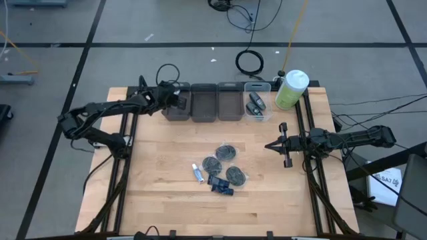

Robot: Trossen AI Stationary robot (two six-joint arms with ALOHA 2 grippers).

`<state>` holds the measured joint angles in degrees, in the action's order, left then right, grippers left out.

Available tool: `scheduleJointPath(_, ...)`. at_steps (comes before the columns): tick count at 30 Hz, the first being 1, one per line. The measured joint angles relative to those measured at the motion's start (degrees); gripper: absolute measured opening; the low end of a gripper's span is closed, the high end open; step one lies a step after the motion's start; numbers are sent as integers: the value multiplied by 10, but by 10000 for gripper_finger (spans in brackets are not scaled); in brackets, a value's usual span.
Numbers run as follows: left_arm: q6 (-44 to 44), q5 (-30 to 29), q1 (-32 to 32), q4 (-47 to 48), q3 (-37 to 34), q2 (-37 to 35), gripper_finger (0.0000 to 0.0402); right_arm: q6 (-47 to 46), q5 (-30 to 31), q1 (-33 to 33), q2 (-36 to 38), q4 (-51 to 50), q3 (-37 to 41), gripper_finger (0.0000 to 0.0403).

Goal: Pick & Place Travel size toiletries
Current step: Put the left toothpaste into the left black bin, then put the toothpaste into the left black bin

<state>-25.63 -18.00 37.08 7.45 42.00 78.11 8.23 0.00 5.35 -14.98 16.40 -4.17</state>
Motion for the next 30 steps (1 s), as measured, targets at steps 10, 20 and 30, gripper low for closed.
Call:
scheduleJointPath(10,33,85,-2,-21,0,-12,172,0,0,0,0,0,0,4)
scheduleJointPath(20,37,387,-80,-47,0,-84,186,0,0,0,0,0,0,4)
scheduleJointPath(30,50,366,-319,-48,0,-67,186,0,0,0,0,0,0,4)
